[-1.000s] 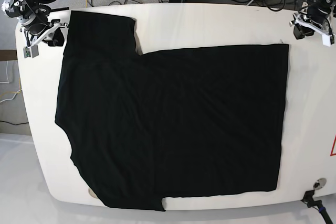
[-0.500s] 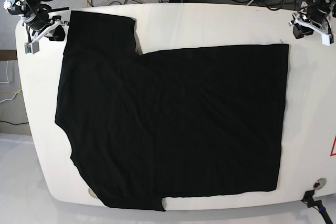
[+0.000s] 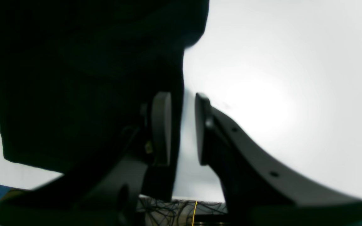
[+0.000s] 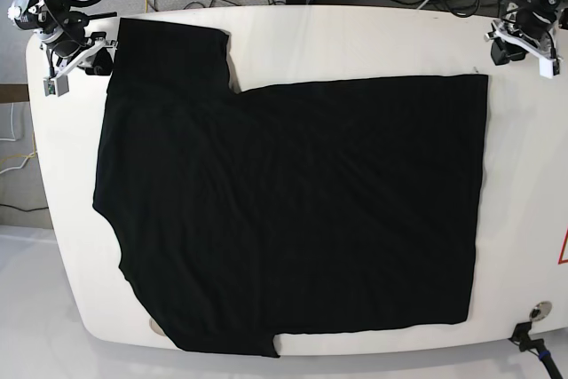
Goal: Fold the T-shirt properly
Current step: 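Lower the right gripper onto the shoulder corner and close it, then lower the left gripper onto the opposite shoulder corner and close it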
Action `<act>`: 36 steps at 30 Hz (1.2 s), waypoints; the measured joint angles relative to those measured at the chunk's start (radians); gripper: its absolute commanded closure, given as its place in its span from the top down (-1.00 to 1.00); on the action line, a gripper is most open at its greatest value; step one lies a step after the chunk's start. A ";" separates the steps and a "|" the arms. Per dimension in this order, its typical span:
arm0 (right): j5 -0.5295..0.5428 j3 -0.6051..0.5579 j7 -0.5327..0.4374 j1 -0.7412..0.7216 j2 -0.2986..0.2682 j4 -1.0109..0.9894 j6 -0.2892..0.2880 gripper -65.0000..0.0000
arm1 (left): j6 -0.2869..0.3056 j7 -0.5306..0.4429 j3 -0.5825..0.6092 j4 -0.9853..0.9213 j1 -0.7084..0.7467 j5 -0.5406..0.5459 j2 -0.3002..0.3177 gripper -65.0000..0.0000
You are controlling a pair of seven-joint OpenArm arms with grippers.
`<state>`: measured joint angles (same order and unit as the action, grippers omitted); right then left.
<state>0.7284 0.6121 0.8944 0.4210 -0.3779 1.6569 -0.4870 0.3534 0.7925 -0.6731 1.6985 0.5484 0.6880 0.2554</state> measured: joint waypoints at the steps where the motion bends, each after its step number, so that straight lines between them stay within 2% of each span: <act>1: 0.000 -0.012 -0.001 -0.008 0.001 -0.008 0.000 -0.61 | 0.000 -0.003 0.000 0.000 -0.002 -0.003 0.000 -0.32; 6: -0.006 -0.040 -0.001 -0.033 0.008 -0.047 0.003 -0.61 | 0.003 0.005 0.010 -0.005 -0.014 0.007 0.000 -0.33; 7: 0.007 -0.036 0.000 -0.035 0.006 -0.059 0.004 -0.58 | 0.007 0.014 0.012 -0.007 -0.016 0.046 0.000 -0.33; 10: 0.057 -0.023 0.000 -0.037 0.006 -0.070 0.005 -0.38 | 0.005 0.045 0.007 -0.003 -0.016 0.161 -0.002 -0.33; 12: 0.085 -0.023 -0.002 -0.029 0.003 -0.069 0.003 -0.22 | 0.011 0.057 -0.008 0.005 -0.016 0.211 -0.005 -0.33; 15: 0.083 -0.018 0.000 -0.021 0.005 -0.063 0.004 -0.10 | 0.017 0.098 -0.052 0.005 -0.014 0.259 -0.010 -0.32; 16: 0.080 -0.018 -0.003 -0.021 0.004 -0.060 0.004 -0.08 | 0.036 0.101 -0.073 0.006 -0.014 0.282 -0.016 -0.32; 21: 0.079 -0.031 -0.008 -0.024 0.004 -0.054 0.004 -0.05 | 0.040 0.114 -0.109 0.010 -0.019 0.323 -0.014 -0.32; 27: 0.050 -0.068 0.006 -0.041 0.014 -0.079 0.004 -0.06 | 0.037 0.124 -0.105 0.011 -0.019 0.323 -0.016 -0.29; 36: -0.022 -0.114 -0.056 -0.113 0.024 -0.154 -0.008 -0.07 | 0.037 0.123 -0.103 0.008 -0.022 0.320 -0.016 -0.28</act>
<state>0.7063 0.4980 0.8383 0.3084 -0.3542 1.5032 -0.4953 0.3901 0.9157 -0.7761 1.7061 0.5266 1.0077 0.2394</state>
